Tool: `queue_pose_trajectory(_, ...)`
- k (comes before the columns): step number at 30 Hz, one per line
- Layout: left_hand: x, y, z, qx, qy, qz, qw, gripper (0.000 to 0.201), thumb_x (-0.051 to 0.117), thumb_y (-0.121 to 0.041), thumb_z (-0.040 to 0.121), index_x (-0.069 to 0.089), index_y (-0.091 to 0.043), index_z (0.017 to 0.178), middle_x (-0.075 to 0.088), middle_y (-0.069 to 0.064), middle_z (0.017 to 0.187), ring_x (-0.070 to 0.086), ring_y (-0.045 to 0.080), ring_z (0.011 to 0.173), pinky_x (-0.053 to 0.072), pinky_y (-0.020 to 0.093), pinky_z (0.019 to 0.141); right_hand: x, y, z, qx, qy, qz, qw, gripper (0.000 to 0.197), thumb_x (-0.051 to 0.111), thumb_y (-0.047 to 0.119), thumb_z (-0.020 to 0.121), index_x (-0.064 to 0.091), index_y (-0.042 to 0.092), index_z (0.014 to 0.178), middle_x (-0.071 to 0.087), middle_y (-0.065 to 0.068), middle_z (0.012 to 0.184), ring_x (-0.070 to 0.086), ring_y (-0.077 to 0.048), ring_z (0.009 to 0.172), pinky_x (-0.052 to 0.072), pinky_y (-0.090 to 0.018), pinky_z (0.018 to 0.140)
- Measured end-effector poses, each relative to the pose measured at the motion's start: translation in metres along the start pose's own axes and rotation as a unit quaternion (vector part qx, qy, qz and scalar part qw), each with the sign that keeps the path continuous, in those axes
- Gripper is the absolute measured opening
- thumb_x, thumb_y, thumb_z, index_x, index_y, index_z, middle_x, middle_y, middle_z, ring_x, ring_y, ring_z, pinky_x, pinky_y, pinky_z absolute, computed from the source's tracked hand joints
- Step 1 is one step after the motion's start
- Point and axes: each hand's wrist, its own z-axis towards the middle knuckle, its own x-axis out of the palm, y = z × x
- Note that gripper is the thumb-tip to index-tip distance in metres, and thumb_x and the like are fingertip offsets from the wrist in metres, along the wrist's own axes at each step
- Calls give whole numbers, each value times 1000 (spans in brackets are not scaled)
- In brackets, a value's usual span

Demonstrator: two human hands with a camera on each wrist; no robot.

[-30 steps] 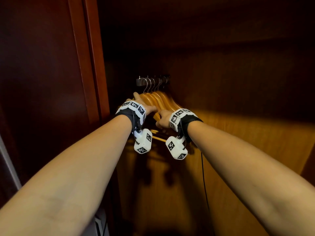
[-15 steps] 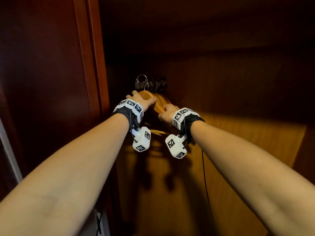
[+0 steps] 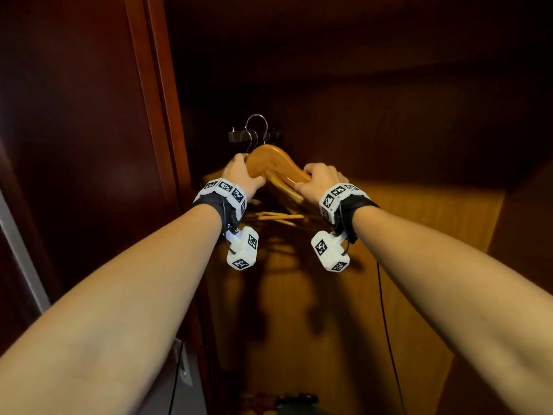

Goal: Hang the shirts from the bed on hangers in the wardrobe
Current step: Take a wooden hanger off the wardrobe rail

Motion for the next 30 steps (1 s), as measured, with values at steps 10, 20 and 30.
queue_pose_trajectory(10,9,5,-15,56,64,-104,991,35,66,-35,92,49,-21,119,60,7,117,60,29,102,50,45,90,-17,3,-37,51,-11,-31,998,10,64,28,88,63,28,97,64,-1,90,62,-22,79,41,-28,60)
queue_pose_trajectory(20,-5,34,-68,136,170,-215,952,33,68,-41,88,56,-22,112,63,-4,102,59,18,98,49,38,87,7,39,-119,142,-27,-30,989,9,64,33,90,62,31,98,67,5,83,66,-20,81,53,-45,88)
queue_pose_trajectory(30,4,20,-134,174,267,-324,891,34,67,-45,88,62,-21,112,69,1,105,65,19,98,54,47,91,-7,38,-210,246,-54,-40,967,12,66,36,90,56,37,96,66,8,81,66,-20,85,49,-52,96)
